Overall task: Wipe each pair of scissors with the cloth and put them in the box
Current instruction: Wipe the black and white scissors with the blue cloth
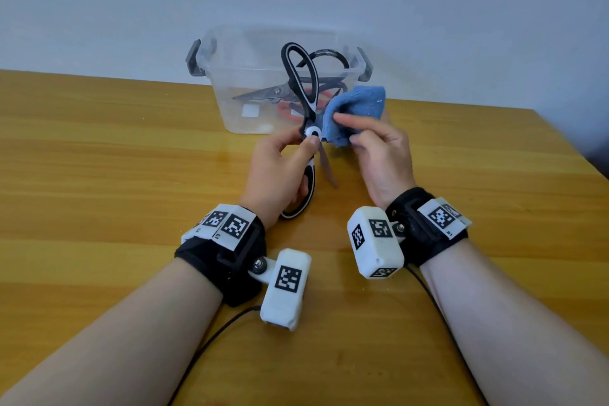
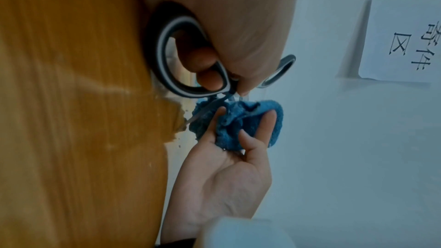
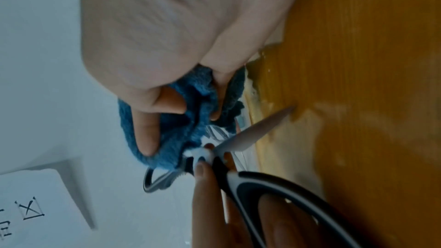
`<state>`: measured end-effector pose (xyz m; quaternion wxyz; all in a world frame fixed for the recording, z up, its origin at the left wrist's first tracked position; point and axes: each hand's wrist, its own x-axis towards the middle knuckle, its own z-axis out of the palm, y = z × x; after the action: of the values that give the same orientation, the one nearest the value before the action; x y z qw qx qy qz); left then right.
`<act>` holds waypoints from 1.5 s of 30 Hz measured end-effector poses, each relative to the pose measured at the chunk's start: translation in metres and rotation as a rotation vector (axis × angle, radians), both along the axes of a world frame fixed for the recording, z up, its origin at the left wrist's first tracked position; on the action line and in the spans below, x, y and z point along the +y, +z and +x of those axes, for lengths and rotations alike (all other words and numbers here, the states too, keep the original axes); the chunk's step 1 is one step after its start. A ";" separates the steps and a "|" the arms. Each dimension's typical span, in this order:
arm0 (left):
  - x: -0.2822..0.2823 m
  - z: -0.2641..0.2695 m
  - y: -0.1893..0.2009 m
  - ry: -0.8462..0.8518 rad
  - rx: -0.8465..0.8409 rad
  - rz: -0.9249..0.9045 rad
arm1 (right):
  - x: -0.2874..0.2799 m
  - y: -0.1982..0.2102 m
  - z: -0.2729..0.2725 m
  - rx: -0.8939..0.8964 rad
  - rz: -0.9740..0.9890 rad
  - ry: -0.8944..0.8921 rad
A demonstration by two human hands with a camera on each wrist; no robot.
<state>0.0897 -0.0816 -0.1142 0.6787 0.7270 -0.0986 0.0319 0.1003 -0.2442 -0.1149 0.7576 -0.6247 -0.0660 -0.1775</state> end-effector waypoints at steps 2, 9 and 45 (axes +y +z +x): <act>0.000 0.000 0.000 -0.020 -0.004 0.008 | 0.003 0.000 -0.002 0.001 -0.067 0.018; 0.000 -0.004 0.004 -0.112 -0.020 0.003 | 0.004 0.005 -0.007 0.035 -0.158 0.022; -0.003 -0.006 0.009 -0.139 0.103 -0.065 | -0.001 0.013 -0.006 0.149 0.122 -0.108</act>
<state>0.0841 -0.0846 -0.1056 0.7068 0.6966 -0.1130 -0.0495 0.0938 -0.2451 -0.1020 0.7863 -0.5915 0.0351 -0.1749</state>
